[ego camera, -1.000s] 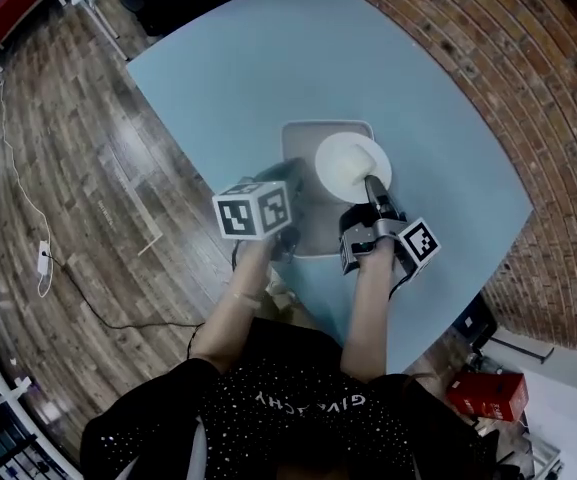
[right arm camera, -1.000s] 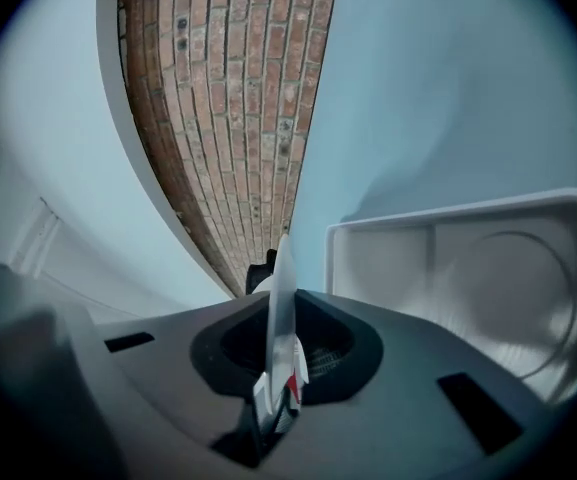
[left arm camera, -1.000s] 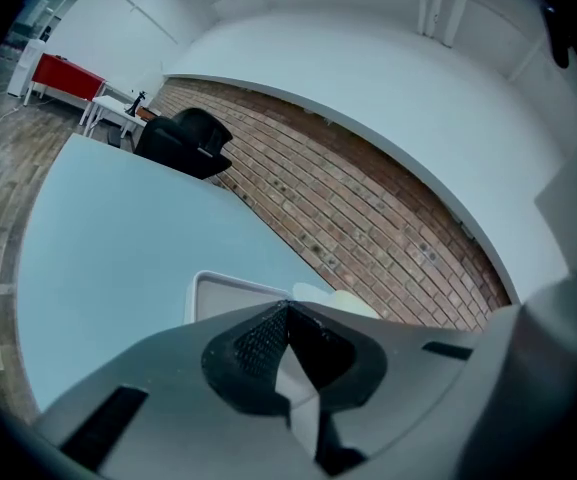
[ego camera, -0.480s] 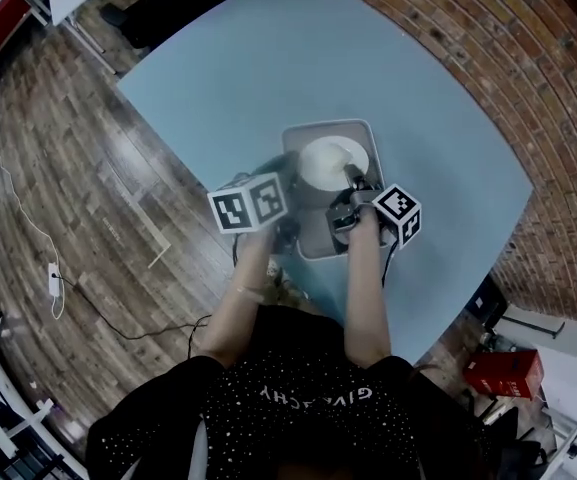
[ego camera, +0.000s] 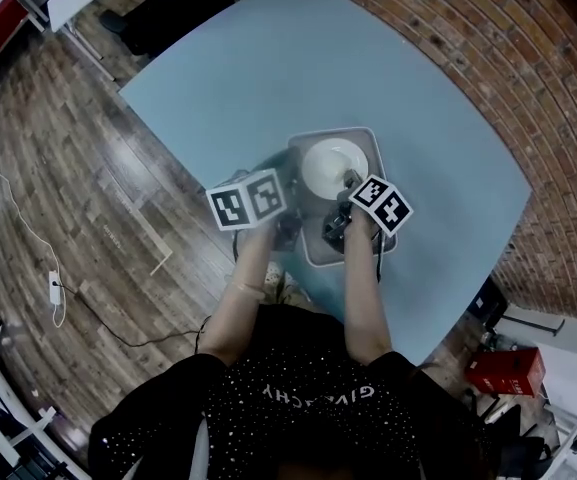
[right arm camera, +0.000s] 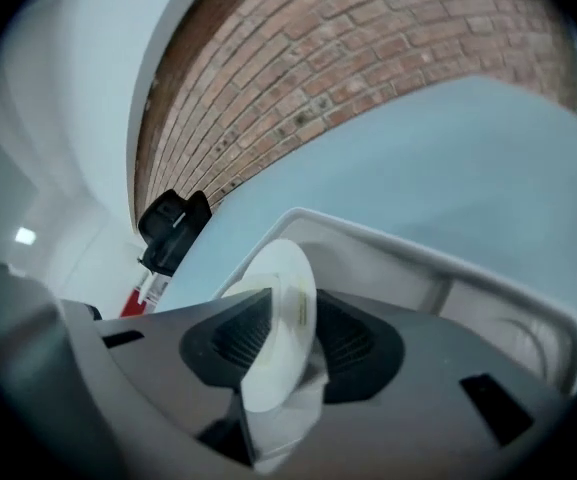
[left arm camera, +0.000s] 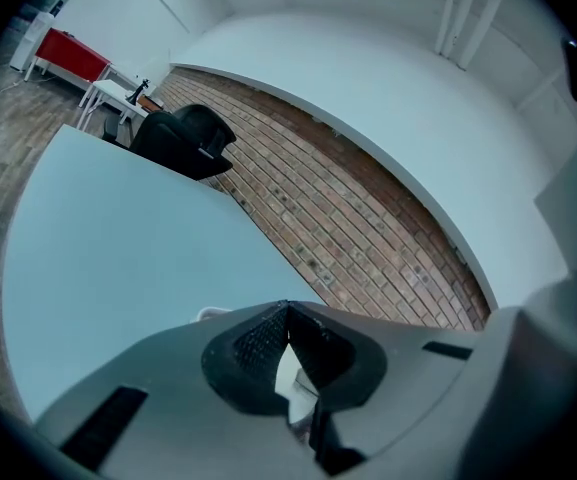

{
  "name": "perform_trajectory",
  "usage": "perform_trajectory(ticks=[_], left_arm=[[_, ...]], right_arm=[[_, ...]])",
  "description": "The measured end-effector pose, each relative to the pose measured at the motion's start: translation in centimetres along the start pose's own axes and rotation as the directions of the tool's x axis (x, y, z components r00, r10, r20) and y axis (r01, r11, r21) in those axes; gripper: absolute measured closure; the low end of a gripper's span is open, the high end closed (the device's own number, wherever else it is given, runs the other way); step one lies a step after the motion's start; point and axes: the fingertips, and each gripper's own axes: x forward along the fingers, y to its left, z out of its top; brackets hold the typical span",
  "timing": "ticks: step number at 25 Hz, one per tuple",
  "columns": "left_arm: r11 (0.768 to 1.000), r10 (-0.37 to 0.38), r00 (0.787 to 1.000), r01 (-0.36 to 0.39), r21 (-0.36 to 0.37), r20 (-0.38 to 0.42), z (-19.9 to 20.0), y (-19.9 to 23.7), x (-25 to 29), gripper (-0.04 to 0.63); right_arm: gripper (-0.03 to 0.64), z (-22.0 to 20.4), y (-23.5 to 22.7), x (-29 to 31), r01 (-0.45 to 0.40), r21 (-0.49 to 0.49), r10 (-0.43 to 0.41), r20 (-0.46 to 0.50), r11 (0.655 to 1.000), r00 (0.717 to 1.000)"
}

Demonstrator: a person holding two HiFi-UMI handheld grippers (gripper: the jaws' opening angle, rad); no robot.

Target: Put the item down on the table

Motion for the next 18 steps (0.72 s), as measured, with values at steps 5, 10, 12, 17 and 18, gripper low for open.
perform_trajectory(ticks=[5,10,12,17,18], left_arm=[[1.0,-0.014,1.0,0.014,-0.004,-0.016,-0.4,0.1,-0.1,0.584],[1.0,-0.025,1.0,0.025,-0.01,-0.013,-0.3,0.1,-0.1,0.584],[0.999,-0.032,0.999,0.032,-0.009,-0.014,-0.3,0.0,-0.2,0.584],[0.999,-0.037,0.999,0.037,-0.001,-0.03,-0.7,-0.1,-0.2,0.584],[0.999,-0.037,0.999,0.037,-0.001,-0.031,-0.8,-0.2,-0.1,0.584]], right_arm=[[0.345,1.6,0.8,-1.4,0.061,-0.197,-0.042,0.098,0.979,0.994],[0.35,2.5,2.3,-4.2,-0.197,0.011,0.192,0.178,0.98,0.965],[0.524,2.6,3.3,-5.4,-0.415,0.264,0.361,0.229,0.871,0.904],[0.606,3.4,4.0,-7.0,-0.608,0.641,0.5,0.375,0.469,0.781],[0.606,3.7,4.2,-7.2,-0.617,0.627,0.508,0.377,0.476,0.775]])
